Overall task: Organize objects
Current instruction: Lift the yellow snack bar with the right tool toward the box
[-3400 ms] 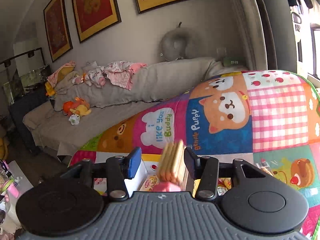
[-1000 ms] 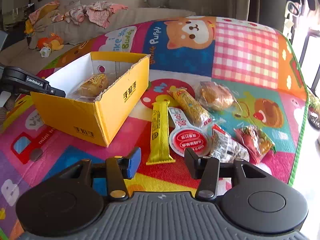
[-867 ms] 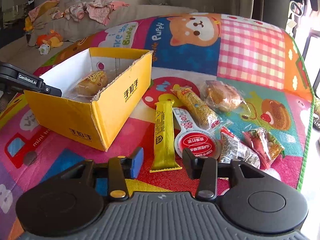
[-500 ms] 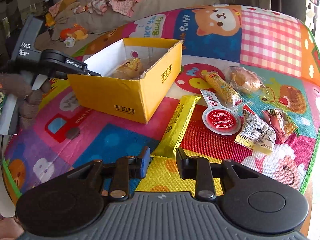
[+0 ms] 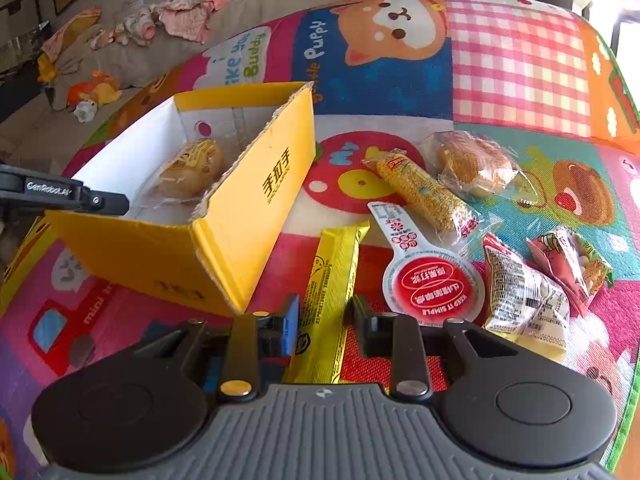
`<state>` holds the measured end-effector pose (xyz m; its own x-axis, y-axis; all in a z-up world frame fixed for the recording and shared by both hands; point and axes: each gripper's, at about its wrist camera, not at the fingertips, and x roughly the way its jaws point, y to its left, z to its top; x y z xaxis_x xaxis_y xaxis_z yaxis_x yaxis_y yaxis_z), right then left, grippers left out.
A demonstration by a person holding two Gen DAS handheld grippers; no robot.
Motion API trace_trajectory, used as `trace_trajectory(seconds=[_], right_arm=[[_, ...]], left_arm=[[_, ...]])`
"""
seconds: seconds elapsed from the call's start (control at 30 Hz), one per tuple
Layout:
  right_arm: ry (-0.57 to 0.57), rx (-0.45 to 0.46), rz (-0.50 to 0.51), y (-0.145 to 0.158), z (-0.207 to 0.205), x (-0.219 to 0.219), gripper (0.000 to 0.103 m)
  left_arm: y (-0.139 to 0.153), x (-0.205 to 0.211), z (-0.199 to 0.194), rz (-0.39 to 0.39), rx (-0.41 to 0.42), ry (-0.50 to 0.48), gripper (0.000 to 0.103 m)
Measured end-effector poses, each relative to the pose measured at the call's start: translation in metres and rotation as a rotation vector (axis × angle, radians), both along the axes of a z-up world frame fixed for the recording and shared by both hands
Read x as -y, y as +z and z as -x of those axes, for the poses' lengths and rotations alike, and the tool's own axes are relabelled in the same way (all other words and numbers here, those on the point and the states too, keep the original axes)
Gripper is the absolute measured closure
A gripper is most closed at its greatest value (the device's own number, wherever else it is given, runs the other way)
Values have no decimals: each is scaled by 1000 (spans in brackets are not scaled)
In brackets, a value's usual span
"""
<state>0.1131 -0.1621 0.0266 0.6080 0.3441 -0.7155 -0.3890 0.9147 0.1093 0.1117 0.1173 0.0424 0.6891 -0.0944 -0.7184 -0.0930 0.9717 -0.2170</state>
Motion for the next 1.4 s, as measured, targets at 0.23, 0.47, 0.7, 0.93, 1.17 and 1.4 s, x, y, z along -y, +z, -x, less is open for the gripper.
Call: trace_trajectory(seconds=[0.23, 0.47, 0.7, 0.93, 1.17, 1.4], right_arm=[[15, -21, -24, 31, 47, 32, 79], [55, 55, -113, 89, 88, 45, 85], [83, 177, -116, 135, 96, 36, 85], [147, 45, 15, 84, 115, 36, 70], [99, -142, 53, 17, 108, 38, 70], [156, -152, 58, 19, 119, 32, 79]], left_arm=[[-1, 0, 0, -1, 4, 3, 90], [-2, 0, 0, 9, 6, 13, 90], [-2, -2, -1, 24, -5, 17, 89], [-2, -1, -1, 13, -4, 8, 89], [-3, -1, -1, 13, -2, 6, 89], [-2, -1, 0, 17, 6, 8, 89]])
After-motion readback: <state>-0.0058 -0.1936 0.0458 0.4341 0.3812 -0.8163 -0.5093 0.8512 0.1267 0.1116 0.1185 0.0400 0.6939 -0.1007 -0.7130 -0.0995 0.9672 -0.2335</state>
